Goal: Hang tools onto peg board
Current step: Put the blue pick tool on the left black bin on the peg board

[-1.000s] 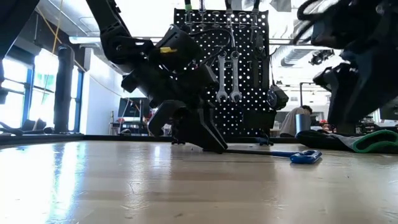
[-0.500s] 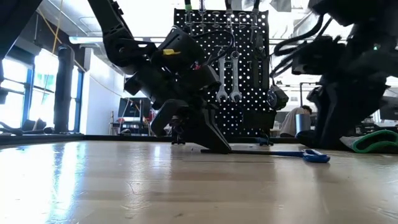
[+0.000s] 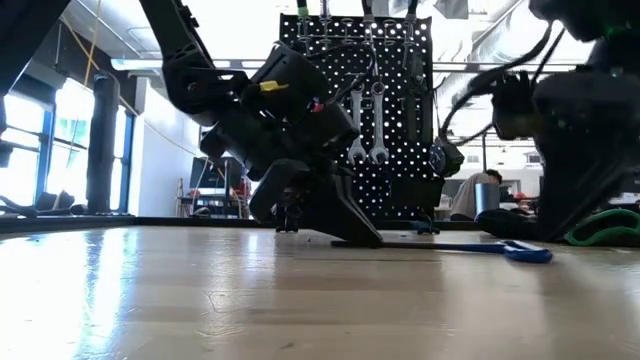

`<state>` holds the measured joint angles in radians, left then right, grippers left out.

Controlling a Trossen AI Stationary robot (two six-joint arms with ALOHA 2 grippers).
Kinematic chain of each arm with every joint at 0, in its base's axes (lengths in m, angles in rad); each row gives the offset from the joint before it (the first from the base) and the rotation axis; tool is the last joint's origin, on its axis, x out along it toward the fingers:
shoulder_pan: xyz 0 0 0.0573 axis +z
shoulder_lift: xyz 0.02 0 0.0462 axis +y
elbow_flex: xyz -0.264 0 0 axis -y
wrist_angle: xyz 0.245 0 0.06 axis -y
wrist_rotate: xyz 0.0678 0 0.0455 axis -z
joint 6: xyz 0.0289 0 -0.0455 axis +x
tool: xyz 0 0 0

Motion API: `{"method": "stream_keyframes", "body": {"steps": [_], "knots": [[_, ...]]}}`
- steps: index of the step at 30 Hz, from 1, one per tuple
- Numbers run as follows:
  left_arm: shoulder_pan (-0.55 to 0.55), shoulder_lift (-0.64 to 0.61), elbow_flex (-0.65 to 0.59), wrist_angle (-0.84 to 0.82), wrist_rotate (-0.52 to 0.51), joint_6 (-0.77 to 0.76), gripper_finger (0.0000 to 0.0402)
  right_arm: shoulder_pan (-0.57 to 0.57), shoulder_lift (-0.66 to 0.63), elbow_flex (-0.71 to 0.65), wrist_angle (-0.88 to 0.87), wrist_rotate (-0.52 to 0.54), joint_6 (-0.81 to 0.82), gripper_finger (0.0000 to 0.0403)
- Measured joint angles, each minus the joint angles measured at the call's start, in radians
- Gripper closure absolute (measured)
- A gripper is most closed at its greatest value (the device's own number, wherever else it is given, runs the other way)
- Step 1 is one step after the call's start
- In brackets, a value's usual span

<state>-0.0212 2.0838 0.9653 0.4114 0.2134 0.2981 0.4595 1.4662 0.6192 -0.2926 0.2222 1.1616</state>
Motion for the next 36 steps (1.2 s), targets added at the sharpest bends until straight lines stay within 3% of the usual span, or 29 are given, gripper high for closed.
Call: {"method": "stream_keyframes", "body": {"steps": [9,14,24,32,36], "knots": [[-0.023,-0.001,0.0,0.0,-0.041,-0.017,0.0401,0.042,-0.008,-0.166,0.32,0.079,0.232,0.0274],[-0.036,-0.001,0.0,0.004,-0.074,-0.037,0.0401,0.091,-0.018,-0.182,0.333,0.149,0.357,0.0274],[-0.072,0.0,0.0,0.049,-0.13,-0.061,0.0401,0.098,-0.02,-0.183,0.332,0.155,0.487,0.0274],[-0.086,0.001,-0.002,0.064,-0.142,-0.061,0.0401,0.101,-0.017,-0.187,0.39,0.22,0.505,0.0274],[-0.089,0.005,0.001,0.079,-0.142,-0.061,0.0401,0.095,-0.021,-0.179,0.495,0.315,0.492,0.0274]]}}
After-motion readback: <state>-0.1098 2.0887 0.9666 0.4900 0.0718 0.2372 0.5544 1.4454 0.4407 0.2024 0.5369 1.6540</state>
